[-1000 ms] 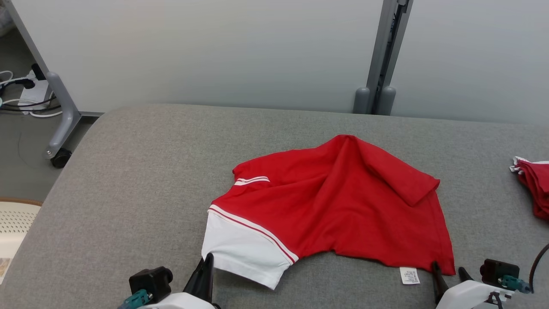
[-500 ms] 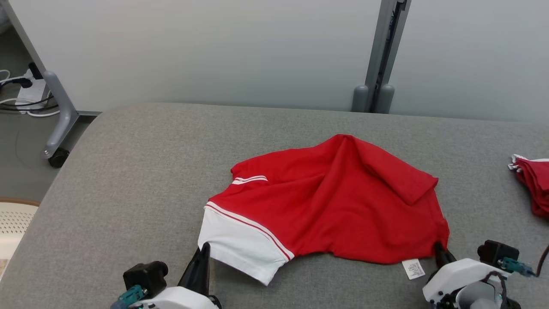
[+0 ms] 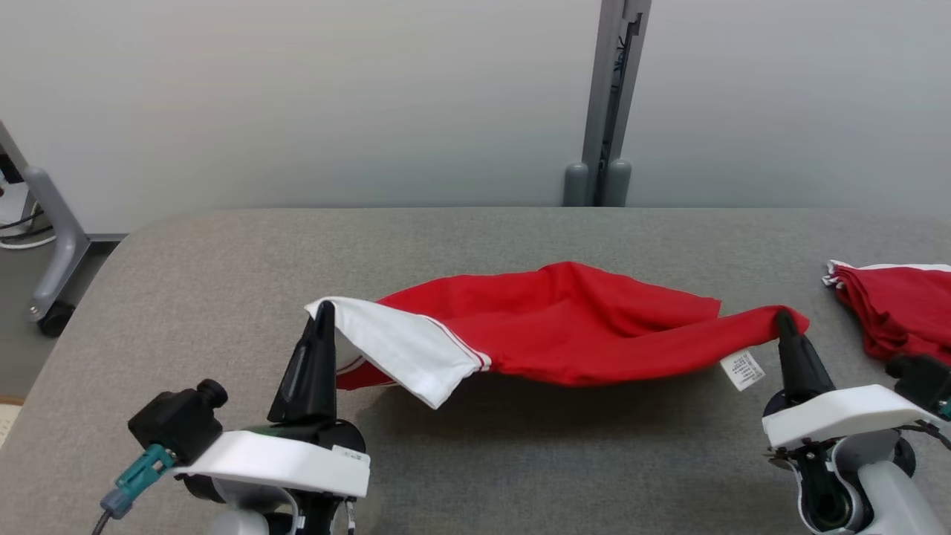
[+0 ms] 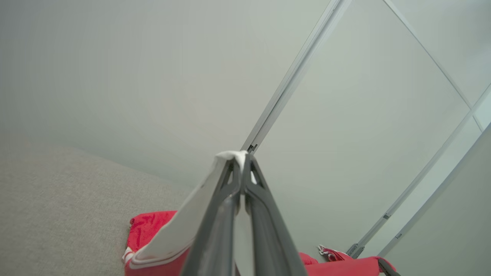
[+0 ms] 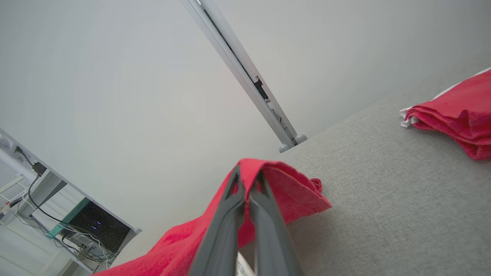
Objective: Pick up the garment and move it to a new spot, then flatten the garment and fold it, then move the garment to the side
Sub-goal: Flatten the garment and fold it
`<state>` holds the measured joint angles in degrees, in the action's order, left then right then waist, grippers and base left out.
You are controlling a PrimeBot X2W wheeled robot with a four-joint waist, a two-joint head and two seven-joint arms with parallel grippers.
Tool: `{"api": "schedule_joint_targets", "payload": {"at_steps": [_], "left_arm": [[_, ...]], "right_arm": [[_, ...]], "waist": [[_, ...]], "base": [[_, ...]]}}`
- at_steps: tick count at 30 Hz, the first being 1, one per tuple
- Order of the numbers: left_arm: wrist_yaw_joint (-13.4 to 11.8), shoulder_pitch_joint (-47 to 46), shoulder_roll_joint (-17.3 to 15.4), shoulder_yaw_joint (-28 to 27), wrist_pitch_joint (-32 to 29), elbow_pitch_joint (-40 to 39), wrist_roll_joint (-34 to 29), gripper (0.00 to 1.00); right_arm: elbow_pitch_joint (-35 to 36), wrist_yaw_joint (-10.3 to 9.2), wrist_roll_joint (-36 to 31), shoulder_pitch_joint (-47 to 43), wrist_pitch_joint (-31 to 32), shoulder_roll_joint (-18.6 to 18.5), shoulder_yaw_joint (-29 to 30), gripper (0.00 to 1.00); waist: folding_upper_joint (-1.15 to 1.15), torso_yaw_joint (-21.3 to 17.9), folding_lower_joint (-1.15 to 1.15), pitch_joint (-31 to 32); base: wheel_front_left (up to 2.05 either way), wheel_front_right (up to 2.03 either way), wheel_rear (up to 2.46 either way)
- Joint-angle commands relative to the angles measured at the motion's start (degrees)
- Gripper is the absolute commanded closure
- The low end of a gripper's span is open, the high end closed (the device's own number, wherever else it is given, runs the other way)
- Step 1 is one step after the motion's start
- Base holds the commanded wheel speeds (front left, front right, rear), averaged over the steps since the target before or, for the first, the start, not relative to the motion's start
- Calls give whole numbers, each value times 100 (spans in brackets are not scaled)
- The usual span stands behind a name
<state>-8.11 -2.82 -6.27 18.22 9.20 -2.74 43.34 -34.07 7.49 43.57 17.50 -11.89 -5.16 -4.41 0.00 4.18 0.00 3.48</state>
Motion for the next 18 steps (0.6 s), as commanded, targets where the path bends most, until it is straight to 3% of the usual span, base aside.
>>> {"api": "schedule_joint_targets", "payload": {"at_steps": [1,8,13,18], "left_arm": [[58,-159,-17,-114,42,-270,116,100],[18,-306,-124,-353,-21,-1061,258,100],[-57,-455,-226,-442,-259,-1682,353,100],[-97,-772,-430,-400,-628,-1781,304,100]], "right_arm": [[594,1,151,-257,171,-146,77,100],[2326,2,241,-864,737,-276,426,100],[3595,2,39,-1305,1306,-119,889,100],[4244,2,-357,-1432,1852,52,1256,100]], "waist": [[0,-134,0,69],[0,-382,0,132],[0,-540,0,95],[0,-619,0,-86]], "base": [[0,0,0],[0,0,0],[0,0,0],[0,0,0]]}}
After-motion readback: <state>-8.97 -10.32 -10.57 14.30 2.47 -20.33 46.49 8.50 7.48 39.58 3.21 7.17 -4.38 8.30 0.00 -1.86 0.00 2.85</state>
